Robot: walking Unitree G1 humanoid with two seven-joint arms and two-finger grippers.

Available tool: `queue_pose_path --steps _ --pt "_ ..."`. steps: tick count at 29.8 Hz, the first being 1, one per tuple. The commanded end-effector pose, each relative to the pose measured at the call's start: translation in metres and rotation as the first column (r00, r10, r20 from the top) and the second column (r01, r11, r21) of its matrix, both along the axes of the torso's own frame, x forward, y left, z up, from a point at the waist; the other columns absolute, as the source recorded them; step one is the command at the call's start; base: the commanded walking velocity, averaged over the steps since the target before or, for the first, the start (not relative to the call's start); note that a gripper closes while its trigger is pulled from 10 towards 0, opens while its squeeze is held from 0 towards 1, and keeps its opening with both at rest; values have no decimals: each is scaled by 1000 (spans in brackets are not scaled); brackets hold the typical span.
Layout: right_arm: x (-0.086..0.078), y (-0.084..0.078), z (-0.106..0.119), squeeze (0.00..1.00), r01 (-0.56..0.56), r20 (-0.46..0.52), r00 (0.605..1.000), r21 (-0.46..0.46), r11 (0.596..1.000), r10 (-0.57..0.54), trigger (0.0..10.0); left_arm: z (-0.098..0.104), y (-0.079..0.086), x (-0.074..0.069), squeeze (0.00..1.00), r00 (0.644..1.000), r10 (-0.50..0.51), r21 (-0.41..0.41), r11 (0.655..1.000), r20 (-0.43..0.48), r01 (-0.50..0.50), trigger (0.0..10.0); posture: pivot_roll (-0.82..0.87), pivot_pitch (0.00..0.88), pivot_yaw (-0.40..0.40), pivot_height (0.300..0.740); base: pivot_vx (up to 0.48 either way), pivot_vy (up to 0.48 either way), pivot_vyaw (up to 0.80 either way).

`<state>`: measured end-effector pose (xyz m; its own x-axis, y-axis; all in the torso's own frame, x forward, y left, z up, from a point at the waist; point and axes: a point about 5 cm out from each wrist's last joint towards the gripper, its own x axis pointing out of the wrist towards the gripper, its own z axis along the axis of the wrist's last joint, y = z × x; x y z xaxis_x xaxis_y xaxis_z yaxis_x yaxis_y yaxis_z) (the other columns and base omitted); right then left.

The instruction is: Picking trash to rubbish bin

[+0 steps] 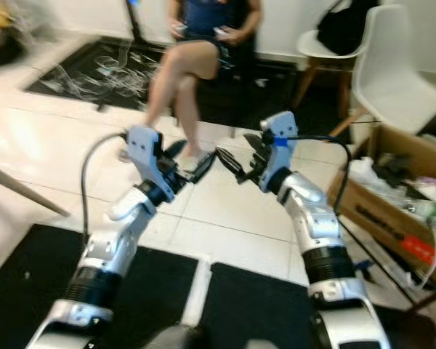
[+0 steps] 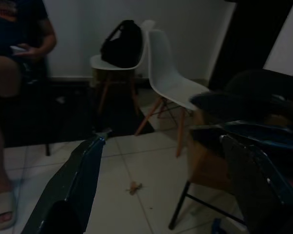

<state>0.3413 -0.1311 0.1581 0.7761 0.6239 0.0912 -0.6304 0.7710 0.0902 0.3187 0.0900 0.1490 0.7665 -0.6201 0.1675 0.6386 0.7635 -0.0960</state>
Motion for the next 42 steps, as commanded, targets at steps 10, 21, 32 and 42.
queue_pose_path --steps 10,21,32,42 --pt "-1 4 -1 0 -13 -1 1000 0 1000 13 10000 -3 2 -1 0 1000 7 -3 1000 -14 -7 10000 -15 0 -27 740 0 0 775" --pt "-1 4 -2 0 -16 -3 1000 -2 1000 16 10000 -4 2 -1 0 1000 6 -4 1000 -18 -6 10000 -15 0 -27 740 0 0 775" --pt "-1 4 -3 0 -18 -4 1000 -4 1000 18 10000 -5 2 0 0 1000 4 -9 1000 -26 -4 10000 -16 0 -26 740 0 0 775" --pt "-1 4 -3 0 -18 -4 1000 -1 1000 18 10000 -5 2 0 0 1000 9 -17 1000 -28 -9 10000 -16 0 -27 740 0 0 775"
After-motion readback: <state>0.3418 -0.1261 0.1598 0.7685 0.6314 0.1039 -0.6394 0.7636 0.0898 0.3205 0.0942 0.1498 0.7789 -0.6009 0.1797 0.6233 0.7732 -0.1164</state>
